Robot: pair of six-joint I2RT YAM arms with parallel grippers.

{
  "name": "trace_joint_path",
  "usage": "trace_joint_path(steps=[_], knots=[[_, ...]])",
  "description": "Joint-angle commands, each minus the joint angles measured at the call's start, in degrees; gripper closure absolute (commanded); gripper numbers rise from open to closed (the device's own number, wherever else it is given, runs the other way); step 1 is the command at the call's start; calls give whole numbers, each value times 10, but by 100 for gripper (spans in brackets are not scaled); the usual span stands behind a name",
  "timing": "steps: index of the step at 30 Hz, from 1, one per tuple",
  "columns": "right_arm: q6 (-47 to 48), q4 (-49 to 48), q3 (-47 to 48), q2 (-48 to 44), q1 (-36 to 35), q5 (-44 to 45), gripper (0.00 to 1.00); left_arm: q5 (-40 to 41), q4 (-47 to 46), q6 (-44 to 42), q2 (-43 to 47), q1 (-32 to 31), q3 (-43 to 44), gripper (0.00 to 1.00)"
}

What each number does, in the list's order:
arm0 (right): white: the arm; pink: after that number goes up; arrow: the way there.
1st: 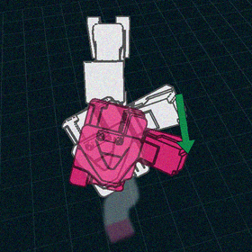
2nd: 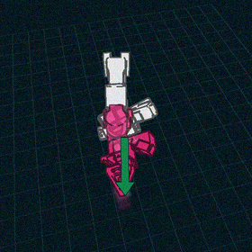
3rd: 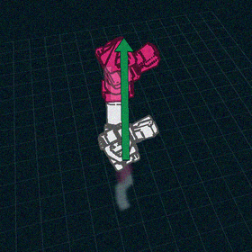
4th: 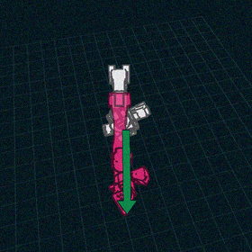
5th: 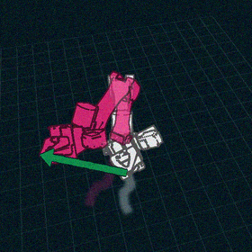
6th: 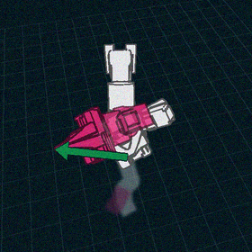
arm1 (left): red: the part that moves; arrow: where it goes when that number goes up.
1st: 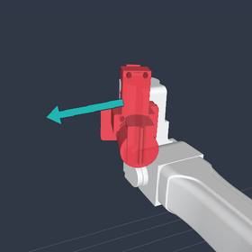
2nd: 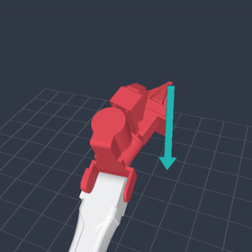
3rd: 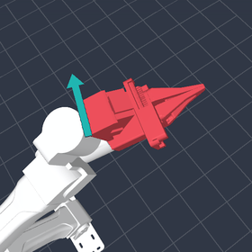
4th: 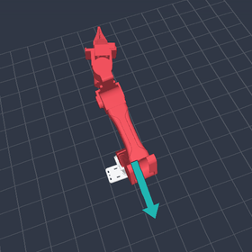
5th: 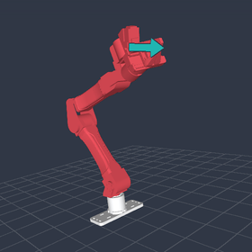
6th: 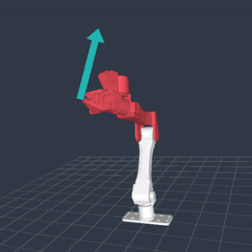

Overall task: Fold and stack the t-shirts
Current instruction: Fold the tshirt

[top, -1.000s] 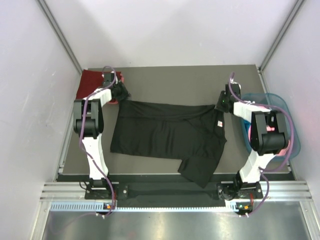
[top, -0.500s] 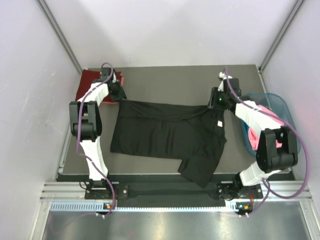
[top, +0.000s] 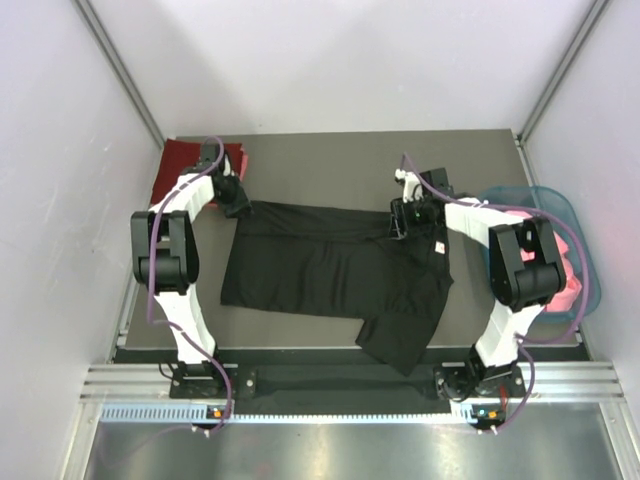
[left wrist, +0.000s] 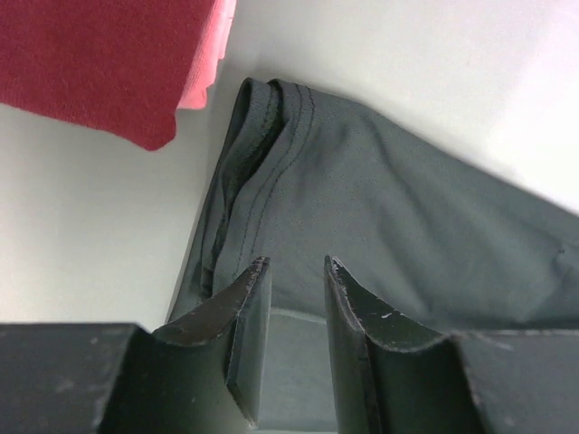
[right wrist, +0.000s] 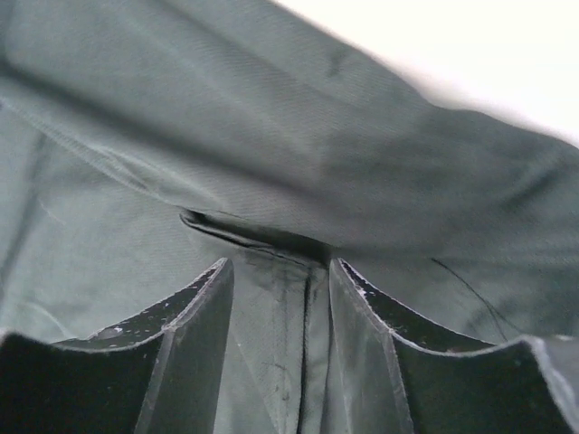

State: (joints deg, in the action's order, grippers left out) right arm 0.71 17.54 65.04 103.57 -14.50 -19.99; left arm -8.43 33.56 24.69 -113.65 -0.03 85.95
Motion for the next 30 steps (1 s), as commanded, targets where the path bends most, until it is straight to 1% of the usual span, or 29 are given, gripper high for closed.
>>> trace_joint_path(steps=[1, 2, 5, 6, 8, 9, 11, 12, 14, 15, 17, 22, 25, 28, 29, 30], knots=[[38, -25, 33, 3, 0, -39, 53, -11, 0, -5, 38, 2, -5, 64], [39, -29, 30, 8, -1, -42, 54, -12, 0, -5, 36, 2, -5, 64], [44, -23, 28, 12, -1, -44, 60, -11, 1, -5, 35, 2, -6, 65], [46, -22, 27, 11, -2, -43, 66, -9, 0, -5, 37, 2, -6, 64], [47, -21, 19, -2, -3, -41, 73, -5, 0, -6, 37, 2, -4, 64], [45, -21, 15, -10, -5, -39, 79, -2, 0, -6, 37, 2, -3, 65], [43, -26, 4, -30, -11, -36, 86, 1, -2, -3, 36, 3, -2, 65], [43, -27, 1, -36, -18, -35, 94, 2, -2, -2, 35, 2, -2, 65], [43, -17, 5, -42, -31, -16, 100, 3, -3, 3, 29, 3, 1, 64], [43, 6, 10, -42, -44, -9, 100, 3, -3, 4, 28, 2, 2, 65], [41, 22, 12, -47, -66, 6, 100, 6, -3, 10, 25, 3, 2, 65], [25, 51, 0, -55, -92, 42, 100, 12, -4, 20, 19, 2, -2, 65], [12, 64, -10, -57, -105, 48, 100, 15, -4, 21, 13, 3, -3, 65], [1, 74, -18, -62, -126, 50, 100, 40, 4, 18, 2, 2, 1, 65], [-4, 77, -18, -61, -135, 53, 100, 69, 12, 17, -1, 2, 4, 65], [-19, 79, -20, -60, -140, 55, 100, 79, 15, 16, -3, 3, 4, 65]])
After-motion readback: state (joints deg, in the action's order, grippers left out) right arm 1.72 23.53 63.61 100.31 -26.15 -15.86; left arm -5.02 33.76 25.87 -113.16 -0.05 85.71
